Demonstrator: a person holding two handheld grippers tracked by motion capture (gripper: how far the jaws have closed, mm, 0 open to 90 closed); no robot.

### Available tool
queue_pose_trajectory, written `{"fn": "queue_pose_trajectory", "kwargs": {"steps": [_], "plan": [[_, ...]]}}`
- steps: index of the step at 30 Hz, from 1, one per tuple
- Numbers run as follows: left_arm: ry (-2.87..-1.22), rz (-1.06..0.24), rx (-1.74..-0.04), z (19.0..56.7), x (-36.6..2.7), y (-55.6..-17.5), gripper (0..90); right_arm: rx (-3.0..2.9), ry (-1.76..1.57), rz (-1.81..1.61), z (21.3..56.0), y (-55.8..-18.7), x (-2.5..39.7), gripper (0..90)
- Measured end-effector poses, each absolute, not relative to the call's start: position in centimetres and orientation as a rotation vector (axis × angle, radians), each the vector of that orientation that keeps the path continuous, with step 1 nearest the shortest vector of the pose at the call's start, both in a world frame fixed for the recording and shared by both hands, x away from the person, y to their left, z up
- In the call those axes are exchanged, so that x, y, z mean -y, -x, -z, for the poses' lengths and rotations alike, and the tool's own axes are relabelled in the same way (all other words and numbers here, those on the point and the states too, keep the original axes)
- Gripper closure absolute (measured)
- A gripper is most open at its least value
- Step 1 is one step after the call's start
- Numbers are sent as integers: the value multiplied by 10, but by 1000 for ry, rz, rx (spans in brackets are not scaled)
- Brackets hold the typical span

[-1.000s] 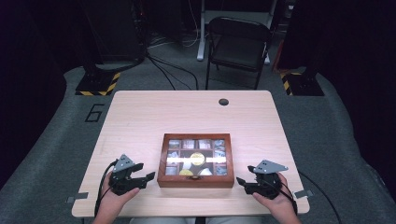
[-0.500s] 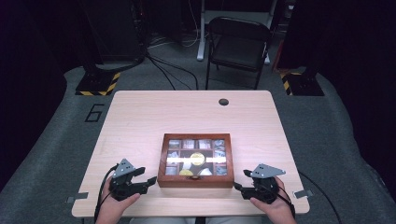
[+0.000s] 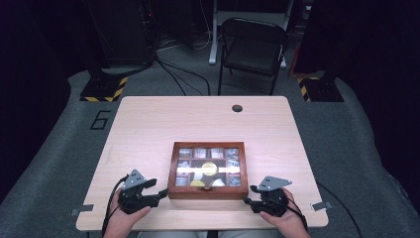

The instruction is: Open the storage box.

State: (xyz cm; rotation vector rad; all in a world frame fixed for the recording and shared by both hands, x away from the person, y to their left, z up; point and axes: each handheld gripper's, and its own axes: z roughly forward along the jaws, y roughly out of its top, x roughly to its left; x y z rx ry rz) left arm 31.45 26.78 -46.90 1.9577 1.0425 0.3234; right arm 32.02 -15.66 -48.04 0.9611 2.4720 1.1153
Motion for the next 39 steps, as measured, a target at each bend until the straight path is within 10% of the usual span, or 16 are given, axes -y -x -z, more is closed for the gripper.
{"fn": "queue_pose_trajectory", "kwargs": {"steps": [39], "plan": [[-1976, -355, -981, 466, -239, -321, 407, -2331, -1017, -1227, 460, -323, 157, 573]]}}
